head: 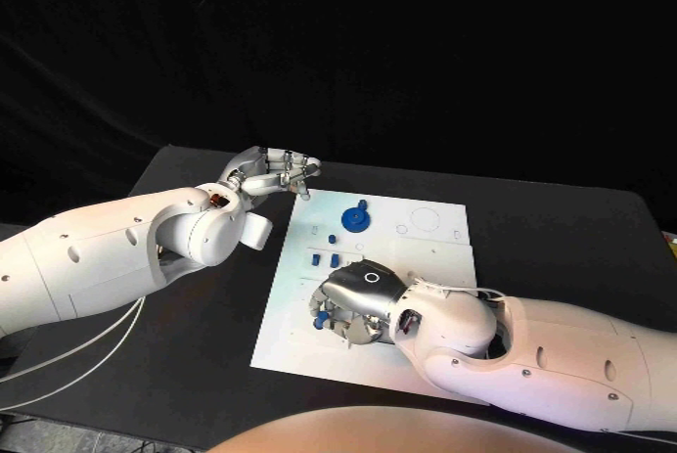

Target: Assemble the parts on the task board

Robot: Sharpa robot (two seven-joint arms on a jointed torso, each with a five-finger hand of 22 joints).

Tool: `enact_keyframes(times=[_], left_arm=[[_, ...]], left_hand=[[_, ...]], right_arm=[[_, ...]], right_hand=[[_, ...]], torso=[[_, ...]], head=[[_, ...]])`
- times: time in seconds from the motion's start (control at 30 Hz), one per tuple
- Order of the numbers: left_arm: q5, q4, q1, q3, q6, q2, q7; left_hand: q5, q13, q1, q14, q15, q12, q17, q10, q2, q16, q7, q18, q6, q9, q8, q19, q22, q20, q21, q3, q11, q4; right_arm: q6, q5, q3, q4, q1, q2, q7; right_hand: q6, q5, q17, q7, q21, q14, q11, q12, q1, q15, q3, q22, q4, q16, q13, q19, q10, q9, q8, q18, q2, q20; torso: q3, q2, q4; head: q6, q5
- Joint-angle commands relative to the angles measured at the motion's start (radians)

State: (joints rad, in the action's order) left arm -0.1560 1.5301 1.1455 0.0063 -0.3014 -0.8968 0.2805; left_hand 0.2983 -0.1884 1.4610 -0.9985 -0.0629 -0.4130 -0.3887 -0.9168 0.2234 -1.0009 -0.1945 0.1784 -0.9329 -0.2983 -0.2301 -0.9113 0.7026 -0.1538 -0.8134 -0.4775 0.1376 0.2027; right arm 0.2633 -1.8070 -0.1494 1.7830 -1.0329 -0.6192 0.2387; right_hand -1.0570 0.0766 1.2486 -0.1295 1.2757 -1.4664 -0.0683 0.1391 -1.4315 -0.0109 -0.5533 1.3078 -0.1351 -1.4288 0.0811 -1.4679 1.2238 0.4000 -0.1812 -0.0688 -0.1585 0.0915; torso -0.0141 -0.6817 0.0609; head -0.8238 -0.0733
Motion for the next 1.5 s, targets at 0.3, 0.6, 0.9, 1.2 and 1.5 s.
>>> enact_keyframes(times=[0.3, 0.6, 0.9, 1.2, 1.5], left_arm=[[0.004, 0.002, 0.0, 0.001, 0.017, 0.002, 0.001], [0.004, 0.002, 0.0, 0.001, 0.017, 0.001, 0.0], [0.004, 0.001, 0.0, 0.0, 0.019, -0.001, -0.002], [0.004, 0.0, 0.0, 0.0, 0.022, -0.003, -0.003], [0.004, -0.001, -0.002, -0.004, 0.031, -0.005, -0.004]], left_hand=[[0.004, 0.002, 0.002, 0.009, -0.002, -0.007, 0.001, 0.008, -0.002, 0.004, -0.002, 0.004, 0.007, -0.002, -0.007, 0.005, 0.001, -0.004, 0.006, 0.003, 0.0, -0.001], [0.004, 0.002, 0.002, 0.009, -0.002, -0.007, 0.001, 0.008, -0.002, 0.004, -0.002, 0.004, 0.007, -0.002, -0.007, 0.005, 0.001, -0.004, 0.006, 0.003, 0.0, -0.001], [0.004, 0.002, 0.002, 0.01, -0.002, -0.008, 0.001, 0.01, -0.002, 0.004, -0.002, 0.004, 0.008, -0.003, -0.009, 0.006, 0.001, -0.004, 0.006, 0.004, 0.0, -0.001], [0.004, 0.002, 0.002, 0.01, -0.002, -0.008, 0.001, 0.01, -0.002, 0.004, -0.002, 0.004, 0.008, -0.003, -0.009, 0.006, 0.001, -0.004, 0.006, 0.004, 0.0, -0.001], [0.004, 0.003, 0.001, 0.01, -0.003, -0.008, 0.001, 0.012, -0.002, 0.004, -0.002, 0.004, 0.009, -0.003, -0.01, 0.006, 0.001, -0.005, 0.007, 0.004, 0.001, -0.001]], right_arm=[[-0.04, -0.032, -0.006, -0.005, 0.01, 0.018, 0.012], [0.019, -0.033, -0.007, -0.002, 0.013, 0.011, 0.021], [0.149, -0.02, -0.005, 0.035, 0.015, -0.035, 0.009], [0.289, 0.098, 0.008, 0.096, 0.001, -0.129, -0.054], [0.212, 0.455, 0.013, 0.131, -0.058, -0.304, -0.063]], right_hand=[[0.027, 0.033, -0.001, -0.014, -0.008, -0.043, -0.008, -0.028, 0.062, 0.006, 0.0, 0.17, -0.005, -0.006, -0.001, -0.016, -0.004, 0.045, -0.008, 0.013, -0.032, 0.0], [0.112, 0.033, 0.001, -0.016, -0.021, -0.042, -0.011, -0.043, 0.096, 0.009, 0.016, 0.169, -0.012, -0.009, 0.005, -0.013, -0.016, 0.023, 0.045, 0.01, -0.066, 0.006], [0.175, 0.034, -0.005, -0.015, -0.023, -0.04, -0.003, -0.039, 0.103, 0.004, 0.023, 0.169, -0.013, -0.007, 0.016, -0.012, -0.009, 0.007, 0.083, 0.009, -0.077, 0.003], [0.153, 0.057, 0.006, -0.012, 0.002, -0.044, 0.006, -0.005, 0.096, -0.005, 0.031, 0.179, -0.011, -0.013, 0.045, -0.021, 0.04, 0.008, 0.073, 0.014, -0.075, -0.007], [0.051, 0.088, 0.049, 0.004, 0.066, -0.055, 0.029, 0.116, 0.126, -0.023, 0.083, 0.201, -0.02, -0.037, 0.16, -0.041, 0.151, 0.039, -0.001, 0.025, -0.07, -0.019]], torso=[[-0.0006, 0.0, 0.0], [0.0001, 0.0, 0.0002], [0.0007, 0.001, -0.0019], [0.0009, 0.003, -0.0032], [-0.0009, 0.006, -0.0051]], head=[[0.001, 0.002], [0.003, 0.003], [0.008, 0.008], [0.019, 0.024], [0.032, 0.075]])
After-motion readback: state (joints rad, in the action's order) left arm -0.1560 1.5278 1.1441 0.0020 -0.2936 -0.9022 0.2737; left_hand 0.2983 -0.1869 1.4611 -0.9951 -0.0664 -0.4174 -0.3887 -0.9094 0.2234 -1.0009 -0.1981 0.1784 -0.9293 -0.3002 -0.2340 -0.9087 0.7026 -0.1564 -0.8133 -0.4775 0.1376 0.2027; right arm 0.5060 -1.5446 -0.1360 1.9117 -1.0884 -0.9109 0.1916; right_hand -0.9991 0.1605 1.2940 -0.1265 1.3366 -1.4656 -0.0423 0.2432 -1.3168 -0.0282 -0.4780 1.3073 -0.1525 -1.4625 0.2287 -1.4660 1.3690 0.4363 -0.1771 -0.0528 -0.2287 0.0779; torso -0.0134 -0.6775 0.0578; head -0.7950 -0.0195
